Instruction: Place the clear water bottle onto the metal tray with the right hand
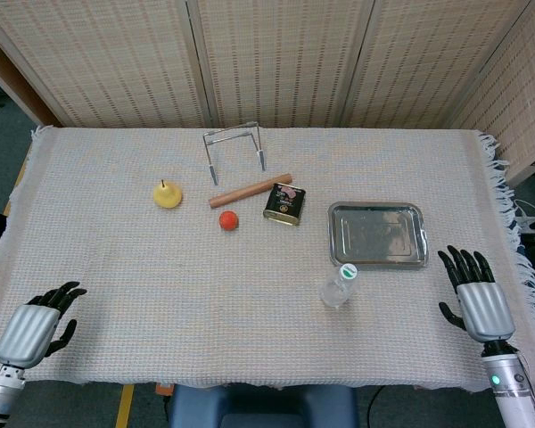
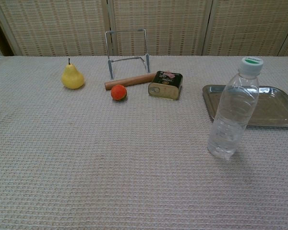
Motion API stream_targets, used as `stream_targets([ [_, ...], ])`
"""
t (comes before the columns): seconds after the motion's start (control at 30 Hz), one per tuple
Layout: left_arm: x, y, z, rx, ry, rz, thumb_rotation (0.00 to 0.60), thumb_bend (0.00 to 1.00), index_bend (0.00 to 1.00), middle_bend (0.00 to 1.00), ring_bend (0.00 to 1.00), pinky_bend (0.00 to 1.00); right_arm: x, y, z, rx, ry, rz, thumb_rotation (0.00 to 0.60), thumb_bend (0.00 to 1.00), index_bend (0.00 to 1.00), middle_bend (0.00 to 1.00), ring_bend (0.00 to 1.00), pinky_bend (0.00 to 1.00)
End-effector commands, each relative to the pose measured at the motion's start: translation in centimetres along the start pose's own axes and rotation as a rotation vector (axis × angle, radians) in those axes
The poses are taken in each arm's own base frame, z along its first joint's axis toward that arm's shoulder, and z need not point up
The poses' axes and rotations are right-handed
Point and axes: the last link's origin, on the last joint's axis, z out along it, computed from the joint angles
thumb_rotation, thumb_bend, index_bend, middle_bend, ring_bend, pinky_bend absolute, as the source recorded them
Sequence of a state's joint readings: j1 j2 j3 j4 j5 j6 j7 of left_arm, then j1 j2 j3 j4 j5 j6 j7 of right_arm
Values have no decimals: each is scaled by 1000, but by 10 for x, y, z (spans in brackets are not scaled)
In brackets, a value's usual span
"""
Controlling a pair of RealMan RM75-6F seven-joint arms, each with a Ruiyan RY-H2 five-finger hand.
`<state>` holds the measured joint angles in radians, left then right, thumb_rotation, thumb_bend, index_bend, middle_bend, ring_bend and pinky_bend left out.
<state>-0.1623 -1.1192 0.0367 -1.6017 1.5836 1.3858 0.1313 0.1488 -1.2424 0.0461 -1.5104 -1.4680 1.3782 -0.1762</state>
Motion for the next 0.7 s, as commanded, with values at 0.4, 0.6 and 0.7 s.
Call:
stream_targets([
  [0.4,-1,1,1,0,2,6,600,503,229,154,255,409,-1,-4,-1,61,-75,100,600,29,0,0,0,0],
  [0.6,1,2,-3,-5,7,4,600,502,229,154,255,409,0,-13,-5,156,-206,299,600,29,0,0,0,0],
  [0.7,1,2,-3,-3,1,1,600,501,229,154,256,410,0,-18,0,190,-261,424,600,29,0,0,0,0],
])
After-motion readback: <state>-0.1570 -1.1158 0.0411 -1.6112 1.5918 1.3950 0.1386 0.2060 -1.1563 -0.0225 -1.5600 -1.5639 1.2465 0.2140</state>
